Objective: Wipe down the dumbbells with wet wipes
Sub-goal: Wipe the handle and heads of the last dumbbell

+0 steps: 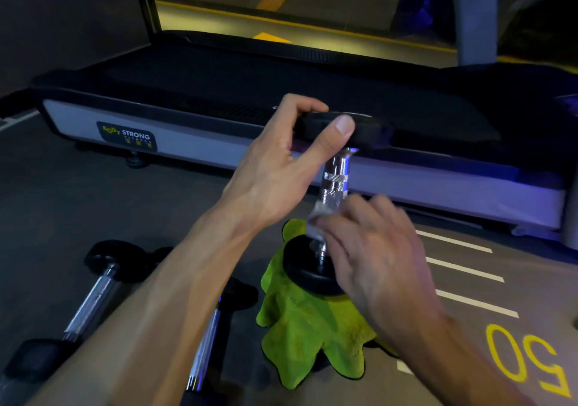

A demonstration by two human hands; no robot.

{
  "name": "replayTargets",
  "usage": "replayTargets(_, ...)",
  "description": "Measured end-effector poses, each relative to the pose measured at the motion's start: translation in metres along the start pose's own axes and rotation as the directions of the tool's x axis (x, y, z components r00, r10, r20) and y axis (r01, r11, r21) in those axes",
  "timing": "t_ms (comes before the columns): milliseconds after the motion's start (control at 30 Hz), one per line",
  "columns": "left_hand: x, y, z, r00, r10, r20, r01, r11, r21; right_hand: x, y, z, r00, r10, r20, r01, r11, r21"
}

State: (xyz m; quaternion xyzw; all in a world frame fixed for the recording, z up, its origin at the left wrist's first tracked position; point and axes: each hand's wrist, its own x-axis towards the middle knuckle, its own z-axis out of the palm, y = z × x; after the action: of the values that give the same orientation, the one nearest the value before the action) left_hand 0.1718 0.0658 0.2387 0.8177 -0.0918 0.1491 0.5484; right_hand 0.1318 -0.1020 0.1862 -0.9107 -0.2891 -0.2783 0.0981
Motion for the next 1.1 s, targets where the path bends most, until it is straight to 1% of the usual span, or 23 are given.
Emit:
replayTargets(100,0.0,0.0,0.0,1.0,0.003,0.006,-0.003,1.0,-0.022,0.027,0.013,-0.003,0.972,0.098,-0.213,-0.083,0.993,0.079)
replayTargets(133,0.0,0.001,0.0,1.0,0.006,0.007,-0.006,1.0,-0.024,0.028,0.013,-0.002,0.959,0.132,-0.25,-0.103,0.987,0.124)
replayTargets(167,0.0,0.001,0.001,1.0,0.01,0.005,-0.01,0.999,-0.031,0.022,0.012,0.001,0.956,0.156,-0.25,-0.115,0.978,0.172)
replayTargets(300,0.0,-0.002,0.002,1.0,0.001,-0.015,-0.002,0.999,-0.055,-0.019,0.001,0.011,0.974,0.194,-0.119,-0.146,0.934,0.326)
replayTargets(367,-0.001,-0.003,0.002,1.0,0.0,-0.027,-0.001,0.998,-0.06,-0.016,-0.001,0.013,0.974,0.197,-0.112,-0.142,0.915,0.377)
replayTargets(400,-0.001,-0.002,0.002,1.0,-0.002,-0.03,0.0,0.998,-0.065,-0.008,0.001,0.011,0.971,0.195,-0.139,-0.128,0.913,0.388)
replayTargets(533,-0.002,0.0,0.002,1.0,0.003,-0.017,-0.004,0.998,-0.066,0.026,0.01,0.004,0.922,0.252,-0.293,-0.119,0.907,0.404)
replayTargets(600,-0.001,0.0,0.002,1.0,0.007,-0.022,-0.008,0.998,-0.066,0.018,0.009,0.009,0.93,0.242,-0.276,-0.119,0.91,0.398)
replayTargets(700,-0.001,0.0,0.003,1.0,0.006,-0.028,-0.007,0.998,-0.06,-0.003,0.001,0.018,0.955,0.185,-0.231,-0.093,0.929,0.358)
replayTargets(767,-0.002,0.001,0.005,0.999,0.011,-0.031,-0.013,0.998,-0.066,0.002,0.003,0.017,0.946,0.209,-0.246,-0.105,0.921,0.376)
replayTargets(867,-0.001,0.002,0.005,1.0,0.003,-0.021,-0.004,1.0,-0.031,0.02,0.002,0.01,0.91,0.302,-0.283,-0.162,0.889,0.428)
replayTargets(967,0.001,0.002,0.002,1.0,-0.016,-0.003,0.016,1.0,0.016,0.02,-0.005,0.013,0.913,0.327,-0.245,-0.195,0.875,0.444)
replayTargets(1033,0.002,0.0,0.002,1.0,-0.02,-0.005,0.02,0.999,0.035,0.018,-0.01,0.017,0.927,0.297,-0.228,-0.191,0.899,0.393)
replayTargets(1100,0.002,-0.001,0.002,1.0,-0.019,-0.01,0.02,0.999,0.051,0.022,-0.013,0.019,0.932,0.266,-0.246,-0.194,0.939,0.283)
